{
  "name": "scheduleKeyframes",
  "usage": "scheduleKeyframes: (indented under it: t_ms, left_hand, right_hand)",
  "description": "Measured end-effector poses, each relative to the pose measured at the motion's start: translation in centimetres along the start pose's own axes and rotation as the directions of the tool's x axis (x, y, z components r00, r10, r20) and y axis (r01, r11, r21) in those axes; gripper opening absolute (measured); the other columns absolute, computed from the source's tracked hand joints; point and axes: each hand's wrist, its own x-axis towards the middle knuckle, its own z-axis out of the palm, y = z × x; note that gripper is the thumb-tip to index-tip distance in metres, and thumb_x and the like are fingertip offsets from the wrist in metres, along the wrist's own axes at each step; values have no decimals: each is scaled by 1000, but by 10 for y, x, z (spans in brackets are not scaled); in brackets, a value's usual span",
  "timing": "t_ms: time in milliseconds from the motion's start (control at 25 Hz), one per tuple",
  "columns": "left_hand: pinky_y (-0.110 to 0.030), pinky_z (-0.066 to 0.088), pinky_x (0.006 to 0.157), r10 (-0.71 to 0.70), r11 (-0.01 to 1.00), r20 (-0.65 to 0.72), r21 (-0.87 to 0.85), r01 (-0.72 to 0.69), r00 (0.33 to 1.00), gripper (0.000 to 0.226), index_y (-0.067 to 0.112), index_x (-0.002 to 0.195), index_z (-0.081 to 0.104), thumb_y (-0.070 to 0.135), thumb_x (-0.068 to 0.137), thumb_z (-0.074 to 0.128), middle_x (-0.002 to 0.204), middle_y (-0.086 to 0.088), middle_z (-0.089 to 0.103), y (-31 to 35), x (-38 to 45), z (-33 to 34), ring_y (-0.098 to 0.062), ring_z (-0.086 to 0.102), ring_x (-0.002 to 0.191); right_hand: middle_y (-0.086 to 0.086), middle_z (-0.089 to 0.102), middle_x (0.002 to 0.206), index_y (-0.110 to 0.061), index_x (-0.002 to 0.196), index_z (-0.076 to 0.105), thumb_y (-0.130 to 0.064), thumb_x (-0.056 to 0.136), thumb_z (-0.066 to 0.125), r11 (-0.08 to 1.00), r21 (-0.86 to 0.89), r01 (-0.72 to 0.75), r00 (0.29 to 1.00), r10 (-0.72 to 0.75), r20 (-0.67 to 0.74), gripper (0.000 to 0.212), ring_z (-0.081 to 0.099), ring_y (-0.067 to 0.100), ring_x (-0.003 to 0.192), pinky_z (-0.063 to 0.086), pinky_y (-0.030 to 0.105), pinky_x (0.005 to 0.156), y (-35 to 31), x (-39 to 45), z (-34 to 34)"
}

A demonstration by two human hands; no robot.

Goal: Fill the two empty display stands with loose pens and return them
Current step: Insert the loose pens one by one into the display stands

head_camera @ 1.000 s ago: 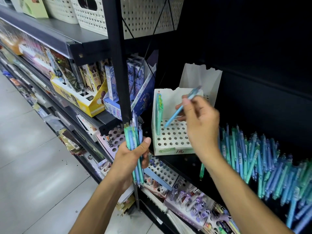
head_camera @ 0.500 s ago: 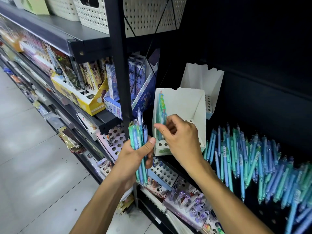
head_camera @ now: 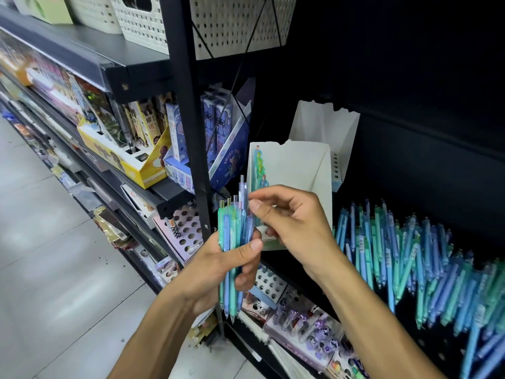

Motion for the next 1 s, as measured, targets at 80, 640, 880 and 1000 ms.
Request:
scheduleKeyframes:
  t_ms: [80,640,880,1000]
  left_hand:
    - [-22,40,44,-29,998,14,51,28,999,32,13,82,60,31,74,86,59,-4,45,-1,-1,1,-14,42,44]
    - [-20,38,42,-32,999,-322,-18,28,946,26,9,92,52,25,82,69,60,-2,45,2,-7,-2,-12,40,46]
    - [-20,37,42,-31,995,-389,-101,-10,921,25,8,92,52,27,85,67,61,-2,46,1,-4,0,-11,40,46]
    - [-20,37,42,-27,994,-382,-105,-14,924,21,11,87,50,23,86,68,61,-3,45,1,-5,1,-12,39,46]
  right_hand:
    - [5,73,83,-12,91,73,-17,85,76,1000,-4,-26,1000,26,-6,9,58,3,62,46,20,55,-4,1,-6]
    - [5,76,85,-12,100,60,-8,98,58,922,103,373,825,-279,-492,5,69,15,74,55,26,64,-37,11,-45]
    - [0,74,92,-18,102,64,-15,94,65,954,-122,274,897,-299,-326,9,72,15,87,61,42,74,15,-1,-11]
    - [-11,69,87,-25,102,66,-22,93,68,919,-270,286,905,-352,-239,10,69,12,80,60,41,70,26,1,-6]
